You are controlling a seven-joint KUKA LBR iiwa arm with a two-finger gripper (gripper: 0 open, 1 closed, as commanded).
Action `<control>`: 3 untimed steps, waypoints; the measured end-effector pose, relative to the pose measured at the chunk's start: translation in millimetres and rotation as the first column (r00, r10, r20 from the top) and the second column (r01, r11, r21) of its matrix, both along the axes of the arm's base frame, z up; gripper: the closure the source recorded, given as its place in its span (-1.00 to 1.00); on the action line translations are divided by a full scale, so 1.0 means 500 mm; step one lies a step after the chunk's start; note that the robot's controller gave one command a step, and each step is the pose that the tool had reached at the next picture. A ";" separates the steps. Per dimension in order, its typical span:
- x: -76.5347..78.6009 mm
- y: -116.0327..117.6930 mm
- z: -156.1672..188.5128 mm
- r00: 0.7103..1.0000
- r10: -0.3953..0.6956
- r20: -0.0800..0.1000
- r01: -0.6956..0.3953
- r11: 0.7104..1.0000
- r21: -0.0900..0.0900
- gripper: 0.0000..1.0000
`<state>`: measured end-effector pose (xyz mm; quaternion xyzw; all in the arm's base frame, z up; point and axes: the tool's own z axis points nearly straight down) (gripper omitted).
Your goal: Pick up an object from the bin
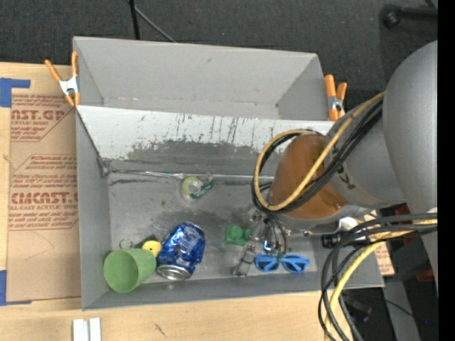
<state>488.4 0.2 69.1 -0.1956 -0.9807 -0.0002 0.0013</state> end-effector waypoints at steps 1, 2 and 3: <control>-0.001 0.001 -0.001 1.000 0.001 -0.001 -0.001 1.000 0.000 -1.00; -0.002 0.001 -0.003 1.000 0.001 -0.003 -0.001 1.000 0.000 -1.00; -0.002 0.001 -0.004 1.000 0.002 -0.004 -0.002 1.000 0.000 -1.00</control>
Offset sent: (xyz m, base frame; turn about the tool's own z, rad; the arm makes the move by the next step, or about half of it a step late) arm 0.0000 0.0000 0.0000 0.0000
